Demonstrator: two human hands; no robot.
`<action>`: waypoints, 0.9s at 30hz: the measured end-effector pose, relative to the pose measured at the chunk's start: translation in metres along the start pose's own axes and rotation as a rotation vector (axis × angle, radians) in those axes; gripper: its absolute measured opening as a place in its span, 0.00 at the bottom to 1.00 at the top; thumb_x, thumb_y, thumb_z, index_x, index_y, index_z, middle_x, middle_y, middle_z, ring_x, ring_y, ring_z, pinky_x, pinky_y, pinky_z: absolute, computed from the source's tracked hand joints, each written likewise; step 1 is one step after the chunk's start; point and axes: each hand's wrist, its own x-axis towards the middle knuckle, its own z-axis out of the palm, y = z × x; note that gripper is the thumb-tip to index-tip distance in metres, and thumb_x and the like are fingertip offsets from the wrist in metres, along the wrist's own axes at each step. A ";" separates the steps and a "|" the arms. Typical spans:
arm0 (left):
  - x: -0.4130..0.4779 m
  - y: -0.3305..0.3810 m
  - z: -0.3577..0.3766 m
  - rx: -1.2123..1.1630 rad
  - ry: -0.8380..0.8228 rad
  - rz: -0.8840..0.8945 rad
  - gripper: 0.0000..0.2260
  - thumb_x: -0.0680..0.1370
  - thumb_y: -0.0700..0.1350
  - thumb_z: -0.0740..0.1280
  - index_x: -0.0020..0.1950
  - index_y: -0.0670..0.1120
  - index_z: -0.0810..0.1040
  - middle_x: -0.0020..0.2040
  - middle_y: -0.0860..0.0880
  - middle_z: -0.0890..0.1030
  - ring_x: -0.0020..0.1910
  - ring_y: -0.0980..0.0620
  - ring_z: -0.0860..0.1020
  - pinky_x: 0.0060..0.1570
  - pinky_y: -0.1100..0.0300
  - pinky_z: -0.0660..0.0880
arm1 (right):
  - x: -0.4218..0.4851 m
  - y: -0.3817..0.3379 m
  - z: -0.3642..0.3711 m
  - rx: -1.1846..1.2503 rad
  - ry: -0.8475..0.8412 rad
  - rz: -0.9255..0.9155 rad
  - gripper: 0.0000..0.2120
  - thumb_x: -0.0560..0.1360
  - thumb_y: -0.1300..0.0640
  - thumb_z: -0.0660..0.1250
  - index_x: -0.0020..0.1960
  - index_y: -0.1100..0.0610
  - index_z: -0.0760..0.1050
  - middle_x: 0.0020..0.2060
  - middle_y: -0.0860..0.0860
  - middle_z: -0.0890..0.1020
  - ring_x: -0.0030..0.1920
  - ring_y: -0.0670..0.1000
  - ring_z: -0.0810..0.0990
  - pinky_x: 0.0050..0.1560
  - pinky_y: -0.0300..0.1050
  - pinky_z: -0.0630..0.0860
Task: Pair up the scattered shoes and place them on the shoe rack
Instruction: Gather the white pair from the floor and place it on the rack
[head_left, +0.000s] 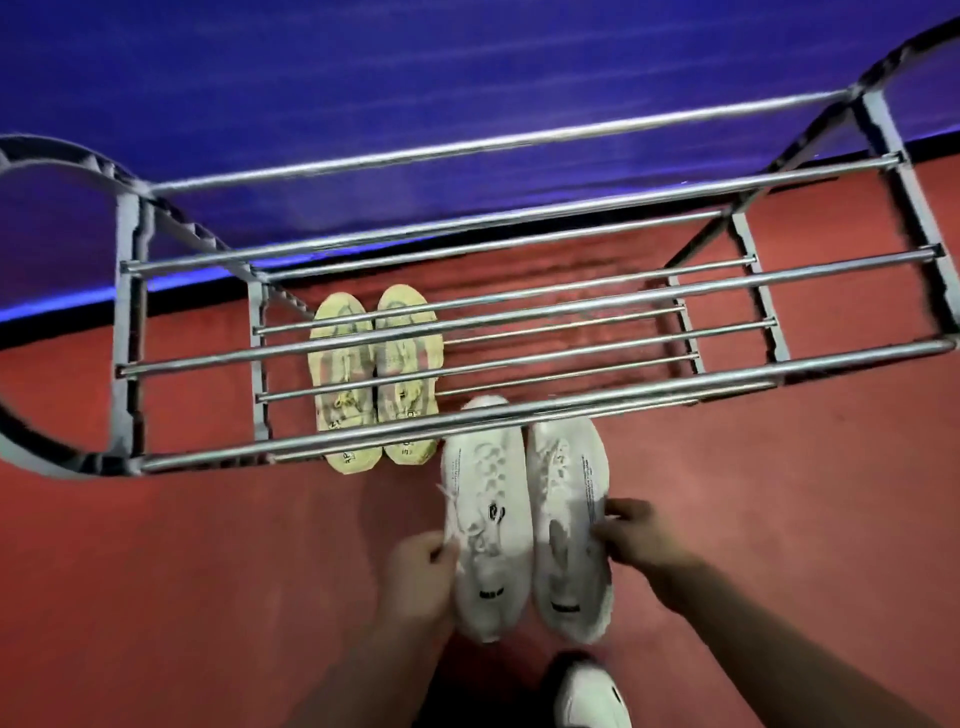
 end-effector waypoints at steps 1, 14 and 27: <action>0.009 0.004 0.002 0.009 0.018 0.017 0.13 0.74 0.48 0.65 0.33 0.45 0.80 0.32 0.49 0.81 0.32 0.54 0.74 0.34 0.59 0.69 | 0.015 0.002 0.000 0.015 0.002 -0.041 0.14 0.62 0.57 0.65 0.45 0.62 0.80 0.35 0.57 0.80 0.34 0.52 0.74 0.37 0.49 0.69; 0.119 0.052 0.026 0.328 0.225 0.010 0.19 0.79 0.52 0.60 0.64 0.42 0.76 0.62 0.43 0.79 0.61 0.44 0.75 0.60 0.56 0.70 | 0.105 -0.056 0.029 -0.043 0.394 -0.292 0.10 0.75 0.61 0.64 0.54 0.64 0.78 0.52 0.60 0.82 0.49 0.59 0.79 0.54 0.53 0.77; 0.055 0.017 0.018 0.253 0.066 -0.041 0.22 0.78 0.50 0.64 0.70 0.45 0.70 0.61 0.44 0.79 0.61 0.46 0.77 0.62 0.60 0.68 | 0.044 -0.001 0.021 -0.070 -0.118 -0.254 0.30 0.77 0.67 0.62 0.74 0.49 0.60 0.64 0.49 0.74 0.58 0.51 0.75 0.53 0.37 0.75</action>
